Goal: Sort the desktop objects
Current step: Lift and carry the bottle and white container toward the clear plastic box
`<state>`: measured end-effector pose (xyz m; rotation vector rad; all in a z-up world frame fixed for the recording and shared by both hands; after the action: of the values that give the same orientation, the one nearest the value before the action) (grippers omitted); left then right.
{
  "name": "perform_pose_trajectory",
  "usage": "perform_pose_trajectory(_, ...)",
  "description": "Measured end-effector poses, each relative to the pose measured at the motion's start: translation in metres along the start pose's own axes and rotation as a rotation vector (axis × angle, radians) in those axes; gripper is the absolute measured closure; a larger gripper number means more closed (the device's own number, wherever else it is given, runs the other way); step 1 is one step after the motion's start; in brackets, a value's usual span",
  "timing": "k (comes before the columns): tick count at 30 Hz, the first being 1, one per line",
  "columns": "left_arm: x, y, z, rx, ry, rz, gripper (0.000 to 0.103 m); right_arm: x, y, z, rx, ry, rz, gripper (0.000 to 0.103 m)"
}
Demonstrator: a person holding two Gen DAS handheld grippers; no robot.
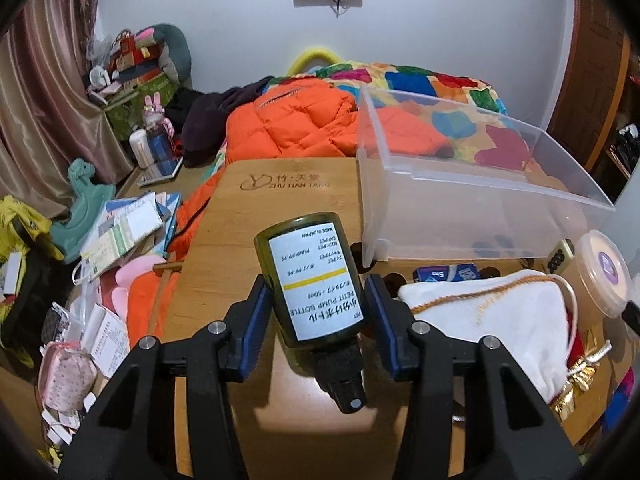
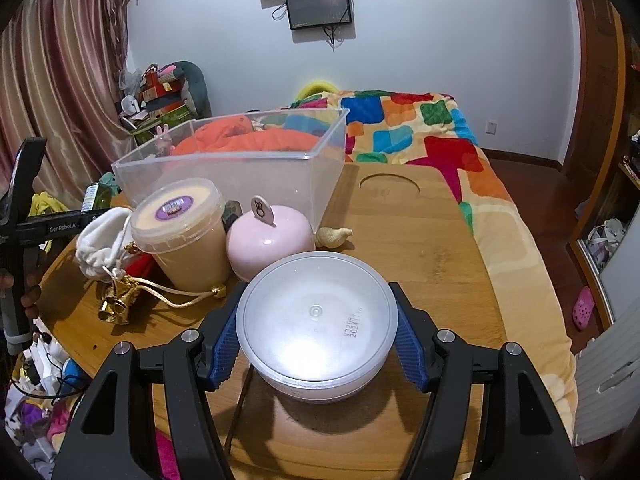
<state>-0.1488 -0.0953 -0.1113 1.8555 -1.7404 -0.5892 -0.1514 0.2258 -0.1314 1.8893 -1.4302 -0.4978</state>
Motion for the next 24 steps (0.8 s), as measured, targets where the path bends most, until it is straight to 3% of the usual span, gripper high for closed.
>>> perform_pose_trajectory(10, -0.019, 0.002, -0.033, -0.049, -0.037, 0.057, 0.062, 0.008, 0.012, -0.018, -0.033, 0.011, -0.030, 0.041)
perform_pose_trajectory(24, -0.030, 0.002, -0.057, -0.069, -0.096, 0.082, 0.062, 0.025, 0.037, -0.039, -0.072, 0.046, -0.103, 0.041)
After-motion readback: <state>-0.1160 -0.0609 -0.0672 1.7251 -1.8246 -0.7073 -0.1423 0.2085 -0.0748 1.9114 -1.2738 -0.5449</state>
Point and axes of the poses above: each gripper's, at about its wrist camera, not at the fingertips, and z roughly the way its jaws point, x to its left, y to its top, the point moved 6 cm from there along z, roughly the way its jaws point, and after that the axes turned 2 degrees about x, right-handed, at the moved point
